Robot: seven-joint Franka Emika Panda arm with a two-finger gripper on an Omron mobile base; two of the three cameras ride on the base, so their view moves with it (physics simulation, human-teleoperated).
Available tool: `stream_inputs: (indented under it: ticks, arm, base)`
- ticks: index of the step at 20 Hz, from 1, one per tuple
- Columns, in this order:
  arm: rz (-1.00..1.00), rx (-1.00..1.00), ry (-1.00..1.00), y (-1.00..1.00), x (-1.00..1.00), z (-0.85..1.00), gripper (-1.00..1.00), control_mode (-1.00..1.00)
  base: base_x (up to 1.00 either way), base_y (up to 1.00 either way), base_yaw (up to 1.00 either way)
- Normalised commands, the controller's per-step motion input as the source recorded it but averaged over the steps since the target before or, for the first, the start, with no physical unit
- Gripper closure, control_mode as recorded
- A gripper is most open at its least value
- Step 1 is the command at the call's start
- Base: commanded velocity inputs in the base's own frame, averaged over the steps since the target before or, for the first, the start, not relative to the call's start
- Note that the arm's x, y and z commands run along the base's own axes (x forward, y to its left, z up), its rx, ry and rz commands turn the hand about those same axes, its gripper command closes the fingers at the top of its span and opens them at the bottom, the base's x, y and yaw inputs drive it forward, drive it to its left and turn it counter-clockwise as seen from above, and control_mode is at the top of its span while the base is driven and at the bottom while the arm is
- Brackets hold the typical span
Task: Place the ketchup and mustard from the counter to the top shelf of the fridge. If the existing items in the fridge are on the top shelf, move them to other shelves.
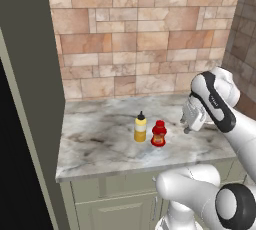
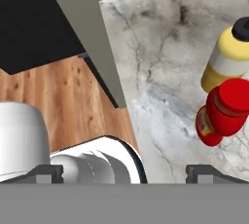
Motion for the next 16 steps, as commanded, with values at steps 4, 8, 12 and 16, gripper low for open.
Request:
stream_inputs:
  ticks: [4,8,12,16]
  arm:
    - [0.0,0.18,0.0,0.0,0.0,-0.09,-1.0,-1.0]
    - [0.0,0.06,0.0,0.0,0.07,-0.06,-1.0,-1.0]
    - [0.01,0.0,-0.01,0.01,0.15,-0.07,-1.0,-1.0]
    - [0.01,0.01,-0.03,0.01,0.2,-0.15,-1.0,-1.0]
  base:
    - [0.0,0.0,0.0]
    - [0.0,0.0,0.0]
    - [0.0,0.0,0.0]
    - [0.0,0.0,0.0]
